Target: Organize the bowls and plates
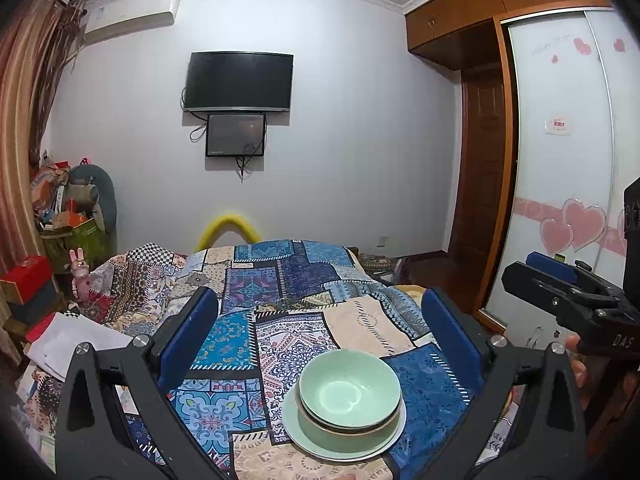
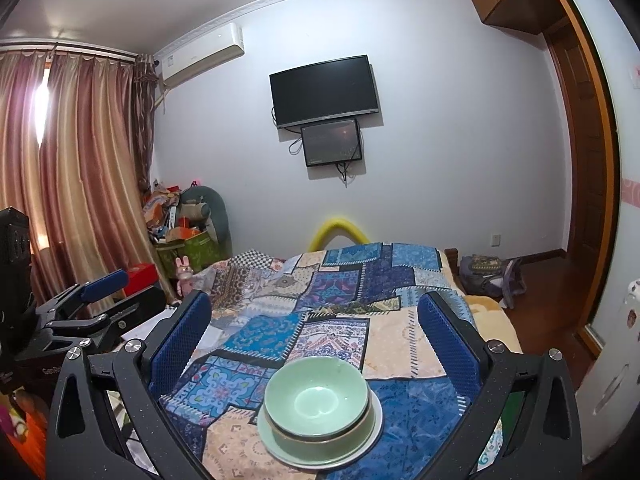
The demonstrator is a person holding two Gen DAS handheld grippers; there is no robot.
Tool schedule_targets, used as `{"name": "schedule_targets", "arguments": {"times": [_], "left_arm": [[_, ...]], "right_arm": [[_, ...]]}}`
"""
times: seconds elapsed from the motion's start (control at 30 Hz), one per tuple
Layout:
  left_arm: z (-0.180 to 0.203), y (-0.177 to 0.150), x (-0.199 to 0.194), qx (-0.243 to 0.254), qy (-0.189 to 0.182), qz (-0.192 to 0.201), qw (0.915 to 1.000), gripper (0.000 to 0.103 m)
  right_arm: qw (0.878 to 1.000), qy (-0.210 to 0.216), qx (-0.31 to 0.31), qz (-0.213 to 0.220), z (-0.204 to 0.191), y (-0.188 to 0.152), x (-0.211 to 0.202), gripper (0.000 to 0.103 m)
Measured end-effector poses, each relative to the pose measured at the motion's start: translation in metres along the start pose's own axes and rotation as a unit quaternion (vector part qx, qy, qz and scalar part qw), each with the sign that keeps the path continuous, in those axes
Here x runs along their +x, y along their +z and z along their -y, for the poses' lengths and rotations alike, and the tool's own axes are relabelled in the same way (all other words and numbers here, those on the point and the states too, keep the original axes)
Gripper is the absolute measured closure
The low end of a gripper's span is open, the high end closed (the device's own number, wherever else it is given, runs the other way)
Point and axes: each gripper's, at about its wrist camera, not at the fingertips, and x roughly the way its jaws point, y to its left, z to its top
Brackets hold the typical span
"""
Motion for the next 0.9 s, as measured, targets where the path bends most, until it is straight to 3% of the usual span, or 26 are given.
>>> {"name": "schedule_targets", "arguments": {"times": [0.9], "left_arm": [[-0.0072, -0.0011, 0.0078, -0.021, -0.004, -0.012, 0.9997, 0.0]], "right_arm": [[1.0, 0.004, -0.001, 0.0, -0.0033, 0.0004, -0.0019, 0.0]]}}
